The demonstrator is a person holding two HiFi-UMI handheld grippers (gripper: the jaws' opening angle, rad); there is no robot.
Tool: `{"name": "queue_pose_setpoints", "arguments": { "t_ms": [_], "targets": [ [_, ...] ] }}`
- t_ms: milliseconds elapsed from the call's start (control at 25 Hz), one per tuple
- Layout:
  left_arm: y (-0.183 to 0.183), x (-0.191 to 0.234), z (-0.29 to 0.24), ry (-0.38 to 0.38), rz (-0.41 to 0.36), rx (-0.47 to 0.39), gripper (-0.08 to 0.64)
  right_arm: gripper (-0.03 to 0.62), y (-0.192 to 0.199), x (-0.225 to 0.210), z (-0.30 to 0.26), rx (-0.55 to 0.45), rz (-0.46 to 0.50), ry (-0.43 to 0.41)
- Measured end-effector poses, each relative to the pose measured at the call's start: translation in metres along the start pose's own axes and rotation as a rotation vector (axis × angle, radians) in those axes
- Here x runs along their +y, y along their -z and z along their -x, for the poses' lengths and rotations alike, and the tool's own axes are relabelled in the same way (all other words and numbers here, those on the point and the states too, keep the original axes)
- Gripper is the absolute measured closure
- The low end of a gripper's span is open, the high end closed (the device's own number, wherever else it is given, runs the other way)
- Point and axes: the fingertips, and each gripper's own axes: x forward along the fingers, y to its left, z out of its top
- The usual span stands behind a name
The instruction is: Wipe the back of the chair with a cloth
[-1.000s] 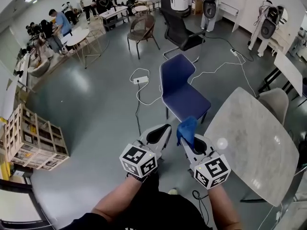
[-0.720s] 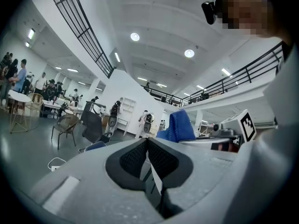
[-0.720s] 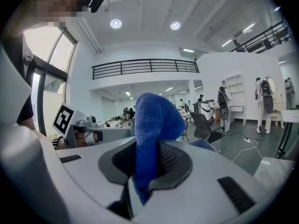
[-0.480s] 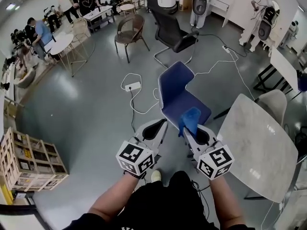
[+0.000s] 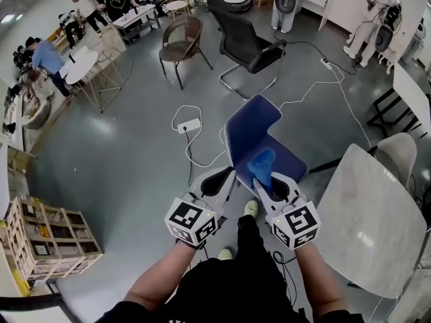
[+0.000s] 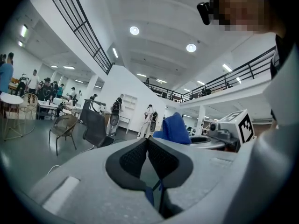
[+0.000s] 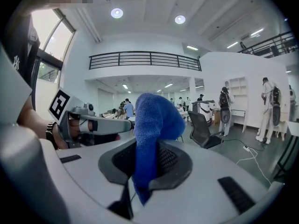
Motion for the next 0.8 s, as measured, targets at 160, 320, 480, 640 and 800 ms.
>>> {"name": "queue_pose_setpoints", "arguments": {
  "t_ms": [160,320,480,640,800],
  "targets": [
    [-0.002,0.035,-0.061,-0.008,0.012,0.041,0.541,0.523,0.000,-0.052,-0.044,0.029,0.042,-0.028],
    [0.002,0.071,-0.122,-0.017,0.023,0.077,0.540,0.523,0.010,-0.109,-0.090,0.058,0.102,-0.058],
    [0.018,0.109,-0.172,-0.026,0.026,0.098,0.540,0.523,0.049,-0.163,-0.136,0.105,0.111,-0.069],
    [0.044,0.151,-0.203,-0.022,0.004,0.122,0.540,0.523,0.096,-0.212,-0.185,0.143,0.021,-0.042],
    [0.086,0.191,-0.222,-0.014,-0.008,0.138,0.541,0.523,0.154,-0.270,-0.243,0.162,-0.051,0.026]
  ]
}}
